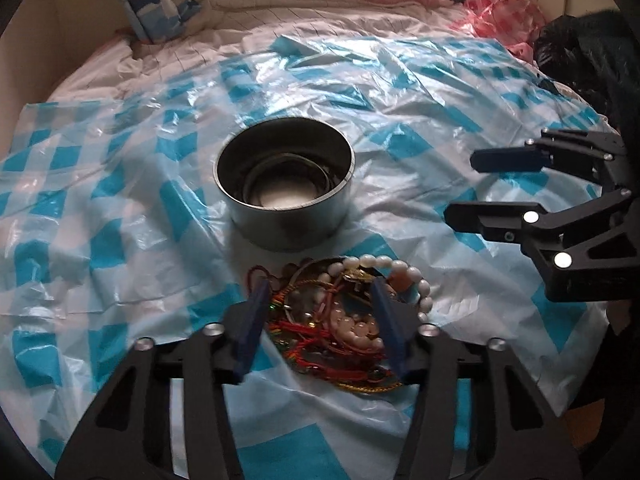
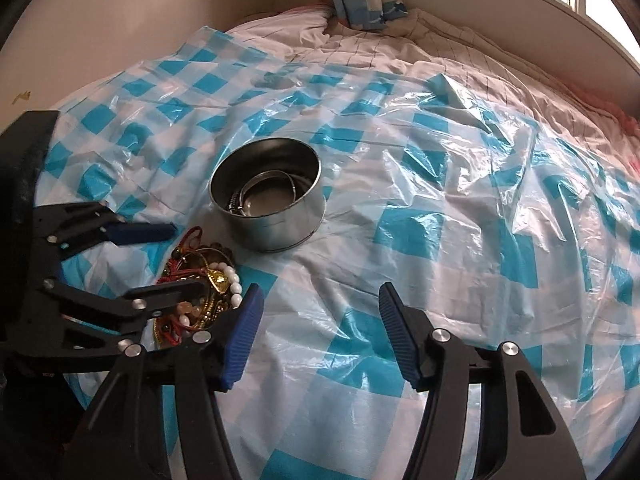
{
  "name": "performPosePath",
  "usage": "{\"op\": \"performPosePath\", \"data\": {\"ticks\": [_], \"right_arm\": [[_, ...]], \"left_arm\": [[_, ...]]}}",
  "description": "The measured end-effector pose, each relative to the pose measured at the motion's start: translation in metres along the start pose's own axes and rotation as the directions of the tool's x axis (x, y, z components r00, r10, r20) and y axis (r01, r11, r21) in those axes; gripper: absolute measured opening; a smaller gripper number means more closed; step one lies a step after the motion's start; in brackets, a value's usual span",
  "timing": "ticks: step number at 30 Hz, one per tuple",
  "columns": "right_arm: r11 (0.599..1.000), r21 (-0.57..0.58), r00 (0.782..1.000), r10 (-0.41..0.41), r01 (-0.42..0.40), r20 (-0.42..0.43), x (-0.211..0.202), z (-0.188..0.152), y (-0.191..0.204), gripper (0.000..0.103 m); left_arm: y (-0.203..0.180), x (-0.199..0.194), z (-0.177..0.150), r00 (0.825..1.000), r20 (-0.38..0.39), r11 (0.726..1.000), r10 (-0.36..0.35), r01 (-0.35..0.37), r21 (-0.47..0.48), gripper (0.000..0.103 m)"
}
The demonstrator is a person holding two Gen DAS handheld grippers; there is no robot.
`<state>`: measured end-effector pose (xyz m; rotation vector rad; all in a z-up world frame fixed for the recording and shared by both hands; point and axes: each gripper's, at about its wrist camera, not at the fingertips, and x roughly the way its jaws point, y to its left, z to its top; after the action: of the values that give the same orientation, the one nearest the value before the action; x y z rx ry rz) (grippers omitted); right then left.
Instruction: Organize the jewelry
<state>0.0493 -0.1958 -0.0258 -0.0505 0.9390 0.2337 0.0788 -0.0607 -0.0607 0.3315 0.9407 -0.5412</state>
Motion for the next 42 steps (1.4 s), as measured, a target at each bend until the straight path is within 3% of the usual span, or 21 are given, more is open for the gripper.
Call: {"op": "performPosePath", "data": {"ticks": [3,5,7,10,20,25,30,33,37,40,42], "right_arm": [[1.0,-0.011,1.0,-0.002,0.002,0.006,-0.001,0.0,0.003,0.062],[1.0,-0.014,1.0,-0.001,0.001,0.009,-0.002,0.0,0.003,0.064],[1.0,-0.016,1.0,-0.002,0.002,0.011,-0.003,0.0,0.004,0.064],[1.0,-0.023,1.0,-0.005,0.005,0.007,-0.003,0.0,0.006,0.064],[0.993,-0.115,0.999,-0.022,0.017,-0.039,0.01,-0.004,0.025,0.065],[0.989,-0.148,0.997,-0.036,0.026,-0.063,0.017,-0.007,0.032,0.067],[0.986,-0.163,0.999,0.017,-0.021,-0.029,0.011,-0.004,0.039,0.072],[0.982,-0.187,0.999,0.024,-0.031,-0.038,0.014,-0.004,0.049,0.073],[0.979,-0.184,0.996,0.086,-0.091,-0.032,0.014,-0.003,0.054,0.073],[0.974,-0.191,0.992,0.126,-0.122,0.008,0.008,-0.001,0.062,0.073],[0.97,-0.198,0.986,0.156,-0.143,0.056,0.002,0.003,0.069,0.073]], "left_arm": [[-0.001,0.006,-0.003,1.0,-0.028,1.0,-0.012,0.012,0.004,0.029],[0.001,0.01,-0.004,0.998,-0.056,0.999,-0.039,0.038,-0.02,0.013],[0.003,0.007,-0.003,0.997,-0.054,0.998,-0.054,0.053,-0.032,0.007],[0.012,-0.001,0.0,0.992,-0.038,0.99,-0.123,0.12,-0.071,0.007],[0.048,-0.027,0.008,0.973,0.07,0.95,-0.22,0.23,-0.211,0.007],[0.054,-0.03,0.008,0.974,0.077,0.946,-0.214,0.226,-0.233,0.007],[0.061,-0.035,0.008,0.974,0.097,0.94,-0.207,0.225,-0.256,0.007],[0.069,-0.045,0.009,0.952,0.161,0.915,-0.26,0.296,-0.275,0.007],[0.074,-0.041,0.01,0.938,0.149,0.886,-0.312,0.344,-0.31,0.007],[0.069,-0.043,0.011,0.924,0.156,0.874,-0.35,0.382,-0.301,0.007],[0.064,-0.045,0.012,0.904,0.17,0.858,-0.392,0.425,-0.287,0.007]]}}
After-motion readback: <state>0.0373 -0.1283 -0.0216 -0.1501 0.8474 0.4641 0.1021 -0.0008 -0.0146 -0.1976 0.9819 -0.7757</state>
